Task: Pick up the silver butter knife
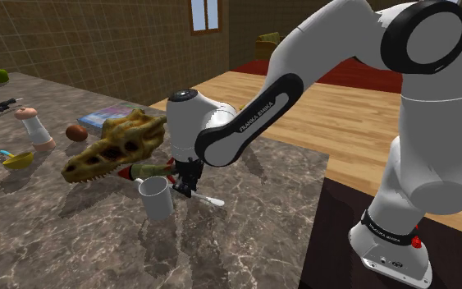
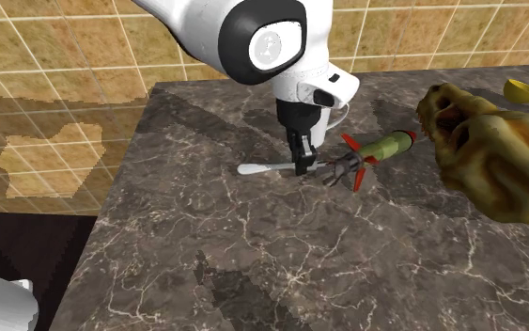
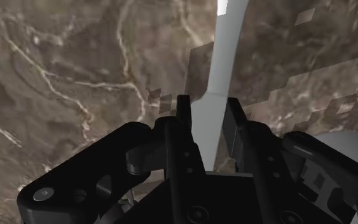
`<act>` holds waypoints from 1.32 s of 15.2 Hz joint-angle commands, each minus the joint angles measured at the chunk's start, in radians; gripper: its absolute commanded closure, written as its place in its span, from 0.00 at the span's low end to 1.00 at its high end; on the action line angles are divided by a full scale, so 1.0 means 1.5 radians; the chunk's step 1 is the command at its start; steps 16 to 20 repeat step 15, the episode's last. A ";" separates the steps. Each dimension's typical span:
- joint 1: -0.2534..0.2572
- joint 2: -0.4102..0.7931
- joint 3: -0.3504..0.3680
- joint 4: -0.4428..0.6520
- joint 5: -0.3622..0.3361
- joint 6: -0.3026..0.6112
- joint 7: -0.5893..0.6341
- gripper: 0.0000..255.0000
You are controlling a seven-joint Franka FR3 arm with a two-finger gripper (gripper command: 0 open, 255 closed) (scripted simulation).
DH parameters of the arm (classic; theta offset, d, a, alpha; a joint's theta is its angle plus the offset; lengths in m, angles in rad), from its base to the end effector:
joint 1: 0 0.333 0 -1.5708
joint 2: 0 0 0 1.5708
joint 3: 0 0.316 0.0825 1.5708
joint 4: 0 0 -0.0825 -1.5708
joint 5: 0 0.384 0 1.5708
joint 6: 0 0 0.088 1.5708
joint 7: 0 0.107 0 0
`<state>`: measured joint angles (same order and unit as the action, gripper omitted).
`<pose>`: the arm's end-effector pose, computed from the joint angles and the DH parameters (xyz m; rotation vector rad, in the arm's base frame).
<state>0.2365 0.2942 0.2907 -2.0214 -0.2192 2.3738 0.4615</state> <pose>0.5255 0.2964 0.3173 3.0912 0.3151 0.1585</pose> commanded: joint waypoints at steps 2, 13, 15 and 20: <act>-0.004 -0.013 0.002 0.008 0.009 -0.026 -0.007 1.00; -0.010 -0.064 0.011 0.045 0.038 -0.111 -0.031 1.00; -0.010 -0.064 0.011 0.045 0.038 -0.112 -0.032 1.00; -0.010 -0.064 0.011 0.045 0.038 -0.112 -0.032 1.00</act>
